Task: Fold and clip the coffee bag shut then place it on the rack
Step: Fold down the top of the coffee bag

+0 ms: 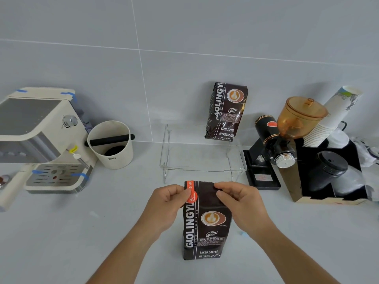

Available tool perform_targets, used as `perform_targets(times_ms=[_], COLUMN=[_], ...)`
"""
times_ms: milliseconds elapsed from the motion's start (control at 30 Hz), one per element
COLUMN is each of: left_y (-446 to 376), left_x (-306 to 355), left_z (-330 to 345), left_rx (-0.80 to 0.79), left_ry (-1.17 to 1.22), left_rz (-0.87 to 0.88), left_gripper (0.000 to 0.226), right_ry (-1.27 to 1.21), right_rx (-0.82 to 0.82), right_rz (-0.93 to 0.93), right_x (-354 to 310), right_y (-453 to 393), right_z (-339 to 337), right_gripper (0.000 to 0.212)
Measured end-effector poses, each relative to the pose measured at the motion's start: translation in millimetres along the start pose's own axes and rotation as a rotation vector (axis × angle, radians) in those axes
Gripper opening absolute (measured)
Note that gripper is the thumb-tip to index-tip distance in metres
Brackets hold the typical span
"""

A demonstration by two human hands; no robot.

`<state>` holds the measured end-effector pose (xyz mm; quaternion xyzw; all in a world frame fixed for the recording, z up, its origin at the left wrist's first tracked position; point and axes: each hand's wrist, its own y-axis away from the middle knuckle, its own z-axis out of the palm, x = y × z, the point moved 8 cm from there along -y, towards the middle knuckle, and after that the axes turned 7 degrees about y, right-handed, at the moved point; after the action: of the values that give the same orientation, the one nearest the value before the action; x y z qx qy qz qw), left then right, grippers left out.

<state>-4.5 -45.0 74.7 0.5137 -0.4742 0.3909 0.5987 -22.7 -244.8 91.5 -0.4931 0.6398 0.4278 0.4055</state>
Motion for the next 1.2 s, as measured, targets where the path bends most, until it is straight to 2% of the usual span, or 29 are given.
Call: perform_targets(times_ms=[133, 233, 300, 467, 567, 667, 833, 1033, 1200], left_y=[3.2, 3.2, 3.9, 9.0, 8.5, 4.4, -1.5, -6.9, -6.7], left_x=[4.5, 6.4, 13.7, 33.9, 37.7, 37.0, 32.9, 21.1, 14.0], left_z=[1.4, -0.2, 0.5, 0.1, 2.7, 1.8, 3.2, 7.1, 7.8], left_rx=[-0.006, -0.009, -0.021, 0.041, 0.007, -0.007, -0.051, -0.089, -0.121], left_ry=[-0.014, -0.089, -0.194, -0.422, -0.501, -0.508, -0.378, -0.161, -0.207], left_rz=[0.047, 0.091, 0.178, 0.383, 0.451, 0.442, 0.366, 0.272, 0.229], left_gripper=[0.003, 0.044, 0.052, 0.038, 0.029, 0.016, 0.025, 0.032, 0.034], right_ry=[0.028, 0.101, 0.161, 0.392, 0.462, 0.483, 0.395, 0.127, -0.002], right_rx=[-0.004, -0.035, -0.041, -0.062, -0.068, -0.08, -0.11, -0.086, -0.067], right_rz=[-0.019, -0.034, -0.058, -0.18, -0.232, -0.24, -0.112, 0.05, 0.149], right_x=[-3.3, -4.5, -6.4, -17.7, -24.3, -26.0, -15.9, -6.3, 0.9], right_y=[1.8, 2.6, 3.2, 5.1, 5.7, 4.8, 3.1, -1.5, -3.7], right_z=[0.5, 1.0, 1.2, 2.7, 2.2, 2.9, 4.4, 4.6, 6.1], right_gripper=[0.039, 0.039, 0.033, 0.01, 0.008, 0.009, 0.013, 0.017, 0.022])
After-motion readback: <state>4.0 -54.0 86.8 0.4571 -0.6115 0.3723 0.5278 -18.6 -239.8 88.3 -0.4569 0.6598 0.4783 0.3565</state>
